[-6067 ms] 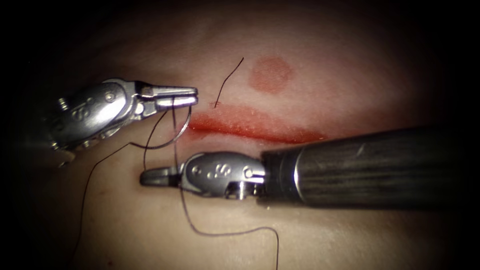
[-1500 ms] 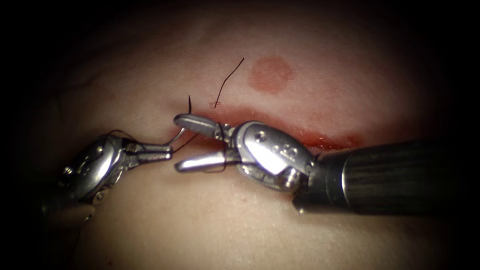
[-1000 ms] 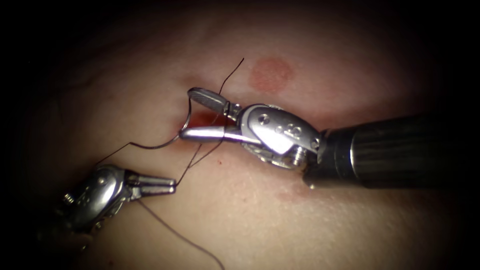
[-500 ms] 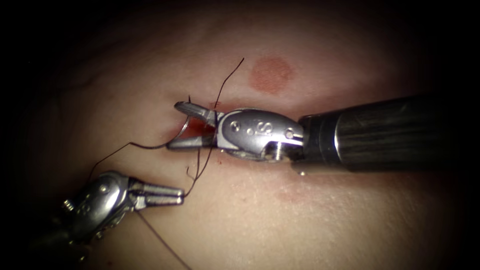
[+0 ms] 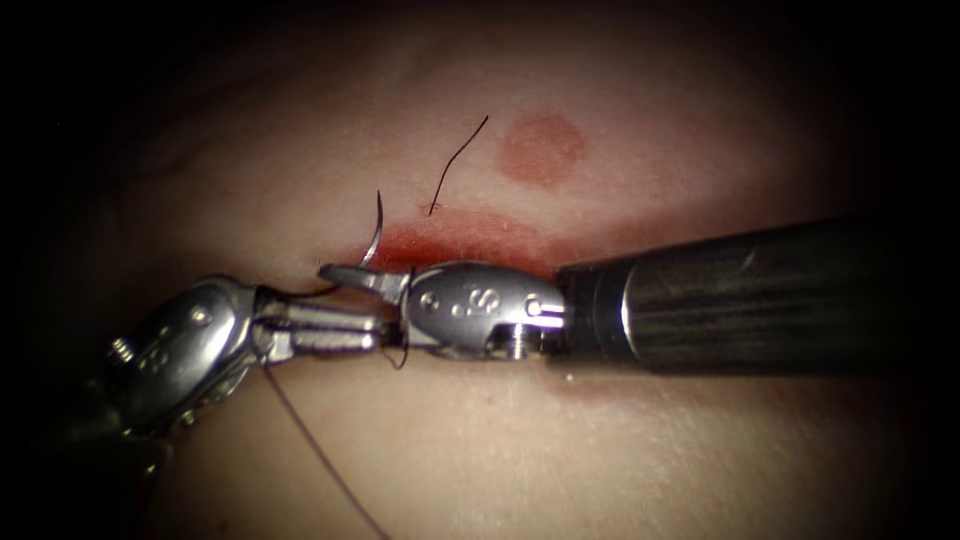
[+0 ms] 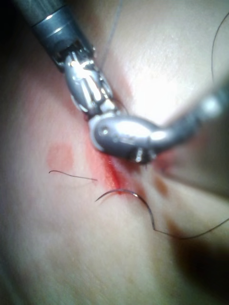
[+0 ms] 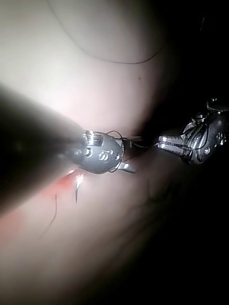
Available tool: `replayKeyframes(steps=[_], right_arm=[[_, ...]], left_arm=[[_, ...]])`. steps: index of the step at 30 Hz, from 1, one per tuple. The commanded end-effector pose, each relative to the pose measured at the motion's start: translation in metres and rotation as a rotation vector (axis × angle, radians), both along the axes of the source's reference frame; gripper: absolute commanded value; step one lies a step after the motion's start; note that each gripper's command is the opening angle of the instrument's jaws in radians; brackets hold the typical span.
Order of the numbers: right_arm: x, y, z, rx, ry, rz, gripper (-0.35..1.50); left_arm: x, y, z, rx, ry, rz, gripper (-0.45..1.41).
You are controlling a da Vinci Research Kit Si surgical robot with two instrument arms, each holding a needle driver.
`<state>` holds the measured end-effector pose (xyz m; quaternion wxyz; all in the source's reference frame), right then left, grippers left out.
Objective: Wound Closure
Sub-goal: Double-wrap the suture around the right gripper.
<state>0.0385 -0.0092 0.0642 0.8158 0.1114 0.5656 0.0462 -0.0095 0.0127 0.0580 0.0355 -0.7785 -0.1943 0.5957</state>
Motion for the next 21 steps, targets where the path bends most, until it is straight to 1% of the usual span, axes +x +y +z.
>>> replayKeyframes(steps=[1,6,11,13,14,21], right_arm=[[0.0002,-0.0008,0.0003,0.004,0.017,-0.028,1.28],[-0.0001,-0.0022,-0.0005,0.011,0.083,-0.14,1.28],[0.0001,-0.003,-0.0009,0.029,0.114,-0.188,1.28],[0.0001,-0.0033,-0.0012,0.04,0.144,-0.21,1.21],[0.0001,-0.0034,-0.0013,0.047,0.15,-0.221,1.21],[-0.0006,-0.0034,-0.0021,0.056,0.186,-0.219,1.19]], left_arm=[[-0.0005,0.0001,0.0008,0.001,0.001,0.006,-0.35],[0.0,0.0024,0.0025,0.001,0.013,0.022,-0.35],[0.0002,0.0031,0.0038,-0.007,0.017,0.02,-0.35],[0.0003,0.0033,0.0044,-0.012,0.02,0.02,-0.35],[0.0004,0.0034,0.0049,-0.021,0.027,0.013,-0.35],[0.0011,0.003,0.0077,-0.003,0.053,0.024,-0.35]])
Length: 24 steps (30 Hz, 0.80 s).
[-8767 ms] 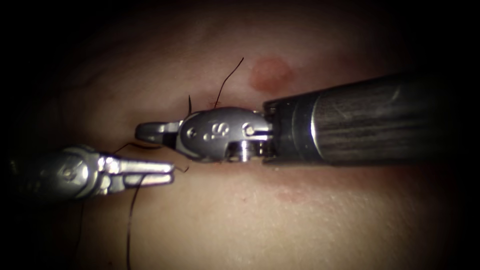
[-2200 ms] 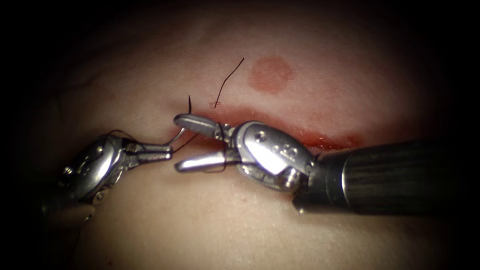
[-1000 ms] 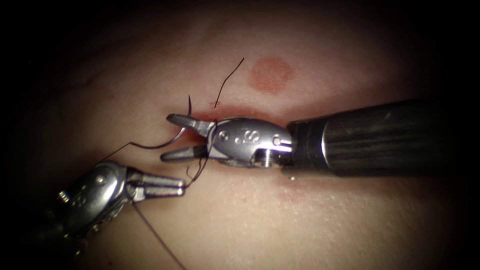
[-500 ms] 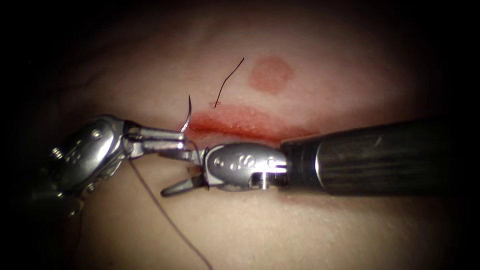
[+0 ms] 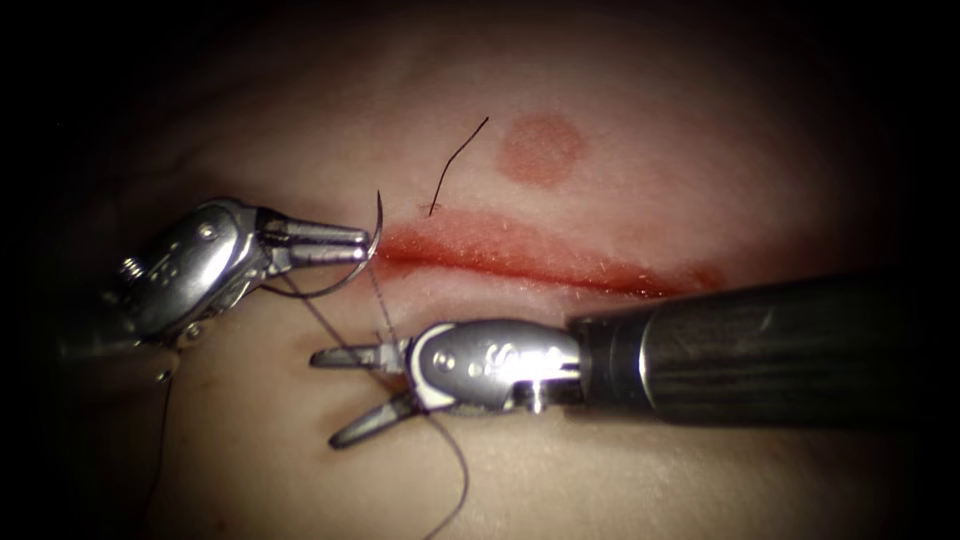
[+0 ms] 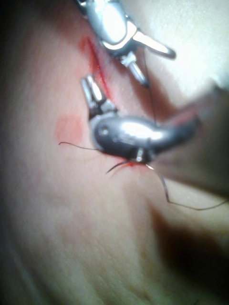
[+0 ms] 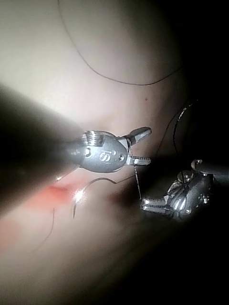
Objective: Wound Closure
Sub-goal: Double-wrap the suture around the right gripper.
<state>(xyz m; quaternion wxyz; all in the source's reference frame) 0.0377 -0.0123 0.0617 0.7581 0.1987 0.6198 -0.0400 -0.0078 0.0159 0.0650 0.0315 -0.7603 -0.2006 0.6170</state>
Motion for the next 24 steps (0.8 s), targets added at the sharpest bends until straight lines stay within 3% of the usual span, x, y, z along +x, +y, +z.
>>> replayKeyframes(steps=[1,19,24], right_arm=[[0.0001,-0.0002,0.0003,0.008,0.016,0.009,1.19],[-0.0013,0.0017,-0.0038,0.089,0.192,0.095,1.21],[-0.0022,0.0033,-0.0043,0.103,0.206,0.191,1.21]], left_arm=[[-0.0005,-0.0003,0.001,0.003,0.001,0.004,-0.35],[0.0,-0.0021,0.005,0.033,0.025,0.01,-0.35],[0.0001,-0.0027,0.005,0.037,0.015,0.004,-0.35]])
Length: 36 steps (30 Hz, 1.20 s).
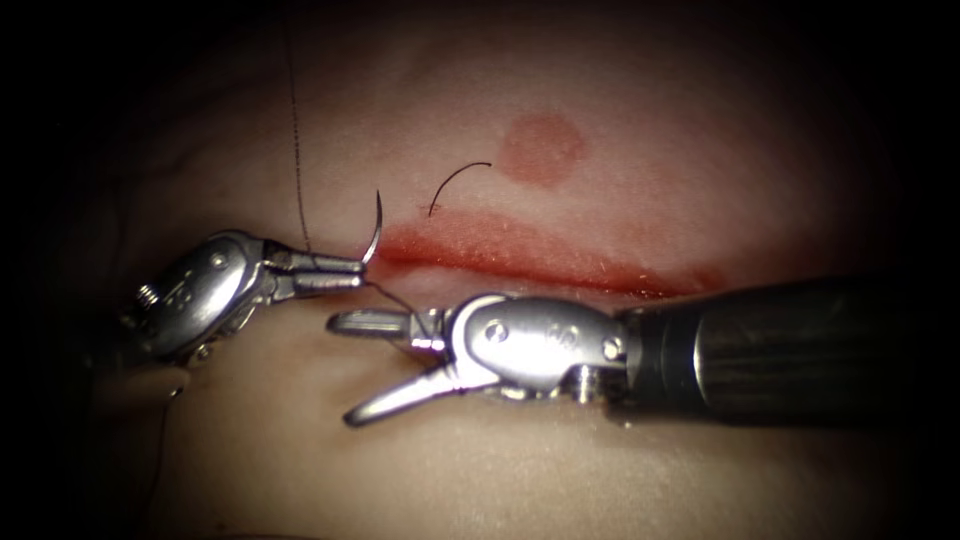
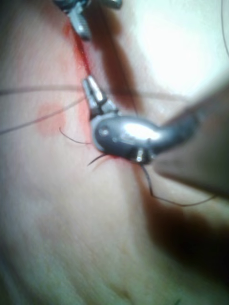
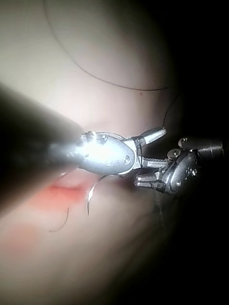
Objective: Wound Closure
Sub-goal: Double-wrap the suture around the right gripper.
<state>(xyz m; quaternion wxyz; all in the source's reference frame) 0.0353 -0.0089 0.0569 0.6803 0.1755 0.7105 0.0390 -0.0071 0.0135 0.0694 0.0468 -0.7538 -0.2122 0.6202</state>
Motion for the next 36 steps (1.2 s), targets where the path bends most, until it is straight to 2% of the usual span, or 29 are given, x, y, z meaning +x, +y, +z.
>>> replayKeyframes(steps=[1,10,18,22,23,24,27,28,30,36], right_arm=[[-0.0001,0.0006,0.0005,0.01,-0.003,0.049,1.21],[-0.0022,0.0027,0.0014,-0.001,-0.054,0.209,1.23],[-0.0023,0.0034,0.0019,0.0,-0.082,0.322,1.16],[-0.0017,0.0034,0.0021,-0.006,-0.153,0.375,1.18],[-0.0014,0.0032,0.0021,0.022,-0.201,0.425,1.18],[-0.0014,0.0032,0.0021,0.022,-0.201,0.425,1.18],[-0.001,0.0027,0.0023,0.073,-0.349,0.485,1.19],[-0.001,0.0027,0.0023,0.073,-0.349,0.485,1.19],[-0.001,0.0026,0.0024,0.107,-0.418,0.536,1.19],[-0.0018,0.0038,0.0031,0.149,-0.55,0.676,1.19]], left_arm=[[-0.0004,-0.0006,0.0005,0.001,-0.01,-0.002,-0.35],[-0.0001,-0.0028,-0.0007,0.002,-0.025,-0.01,-0.35],[-0.0006,-0.0043,-0.001,-0.001,-0.02,-0.01,-0.35],[-0.0013,-0.0046,-0.0012,-0.002,-0.016,-0.017,-0.35],[-0.0017,-0.0043,-0.0011,-0.001,-0.016,-0.019,-0.35],[-0.0017,-0.0043,-0.0011,-0.001,-0.016,-0.019,-0.35],[-0.0027,-0.0036,-0.0009,0.001,-0.017,-0.025,-0.35],[-0.0027,-0.0036,-0.0009,0.001,-0.017,-0.025,-0.35],[-0.0032,-0.0034,-0.0008,0.001,-0.02,-0.024,-0.35],[-0.0044,-0.0028,-0.0006,0.001,-0.018,-0.032,-0.35]])
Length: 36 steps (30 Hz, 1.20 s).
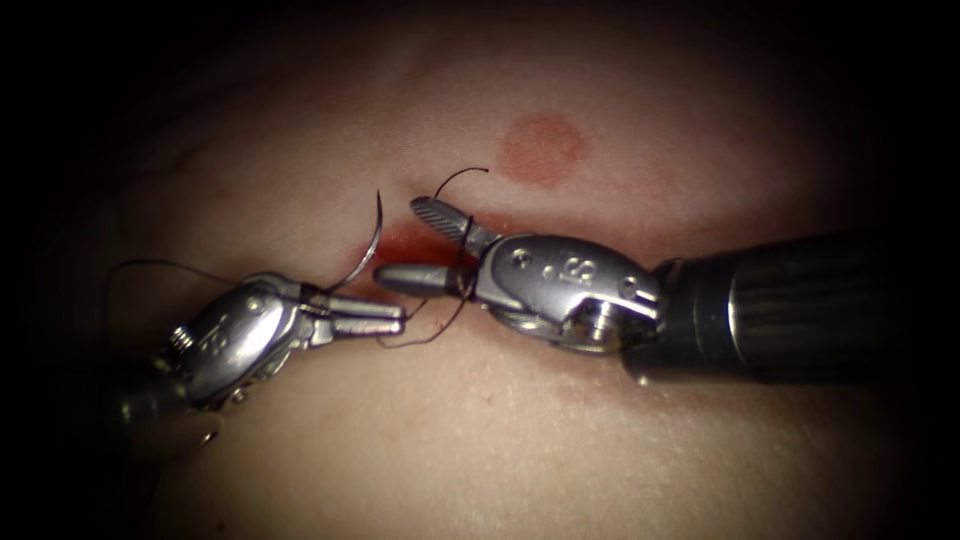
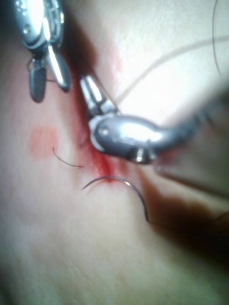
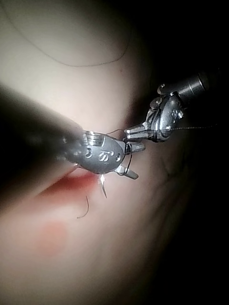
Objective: Wound Closure
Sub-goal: Double-wrap the suture around the right gripper, then grab the short suture end with the right gripper.
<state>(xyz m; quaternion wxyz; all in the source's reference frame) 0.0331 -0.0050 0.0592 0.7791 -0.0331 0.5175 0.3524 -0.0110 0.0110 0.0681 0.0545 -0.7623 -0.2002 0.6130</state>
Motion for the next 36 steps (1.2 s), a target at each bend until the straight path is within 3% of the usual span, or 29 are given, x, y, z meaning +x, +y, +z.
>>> replayKeyframes(steps=[1,9,15,27,36], right_arm=[[0.0004,-0.0001,0.0007,0.001,-0.004,0.008,1.19],[-0.0003,0.001,0.0025,0.032,-0.091,0.09,1.18],[-0.0006,0.0007,0.0054,0.134,-0.136,0.152,1.18],[-0.0005,0.0007,0.0091,0.269,-0.125,0.256,1.16],[0.0013,-0.0001,0.0128,0.39,-0.11,0.315,1.14]], left_arm=[[-0.0006,-0.0003,0.0007,0.002,-0.001,0.0,-0.35],[-0.0003,0.0006,0.0013,0.017,0.016,-0.017,-0.35],[-0.0004,0.0023,0.003,0.02,0.048,-0.053,-0.35],[-0.0013,0.0037,0.0048,0.019,0.062,-0.071,-0.35],[-0.0009,0.0039,0.0058,0.01,0.088,-0.058,-0.35]])
